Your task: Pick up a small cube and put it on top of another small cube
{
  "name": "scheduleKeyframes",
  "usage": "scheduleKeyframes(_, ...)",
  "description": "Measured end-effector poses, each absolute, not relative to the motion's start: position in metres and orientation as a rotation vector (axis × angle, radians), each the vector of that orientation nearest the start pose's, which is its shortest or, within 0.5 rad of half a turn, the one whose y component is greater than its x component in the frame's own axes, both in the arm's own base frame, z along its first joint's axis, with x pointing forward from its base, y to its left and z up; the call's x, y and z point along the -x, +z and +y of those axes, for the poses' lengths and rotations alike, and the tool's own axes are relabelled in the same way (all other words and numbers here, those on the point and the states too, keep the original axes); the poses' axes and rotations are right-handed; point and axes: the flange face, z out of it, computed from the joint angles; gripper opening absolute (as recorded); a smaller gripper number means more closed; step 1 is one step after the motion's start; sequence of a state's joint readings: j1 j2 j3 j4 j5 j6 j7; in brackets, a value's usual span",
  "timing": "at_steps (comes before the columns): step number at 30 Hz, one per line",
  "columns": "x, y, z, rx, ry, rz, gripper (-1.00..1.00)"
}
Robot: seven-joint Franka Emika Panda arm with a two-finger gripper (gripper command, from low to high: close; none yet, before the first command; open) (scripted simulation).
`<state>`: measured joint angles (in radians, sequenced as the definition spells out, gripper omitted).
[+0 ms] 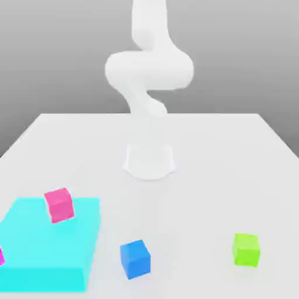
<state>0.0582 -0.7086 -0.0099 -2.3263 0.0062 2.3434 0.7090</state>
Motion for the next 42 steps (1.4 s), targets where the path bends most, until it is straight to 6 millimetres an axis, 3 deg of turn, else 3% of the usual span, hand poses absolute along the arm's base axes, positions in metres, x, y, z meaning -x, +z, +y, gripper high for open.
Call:
scheduleKeyframes(6, -0.440, 0.556, 0.072, 2.805, -0.734, 0.471, 0.00)
scheduleKeyframes(12, -0.459, 0.437, 0.132, 2.961, -0.512, 0.021, 0.00)
scheduleKeyframes(16, -0.451, 0.356, 0.168, 3.015, -0.355, -0.297, 0.00)
scheduleKeyframes(20, -0.423, 0.277, 0.206, 3.016, -0.191, -0.657, 0.00)
scheduleKeyframes(24, -0.394, 0.204, 0.217, 2.990, -0.032, -0.940, 0.00)
scheduleKeyframes(29, -0.388, 0.142, 0.219, 2.979, -0.001, -0.997, 0.00)
scheduleKeyframes(30, -0.387, 0.133, 0.218, 2.979, -0.001, -0.997, -1.00)
scheduleKeyframes(37, -0.387, 0.132, 0.218, 2.979, 0.002, -0.999, -1.00)
scheduleKeyframes(42, -0.387, 0.182, 0.218, 2.980, 0.002, -0.999, -1.00)
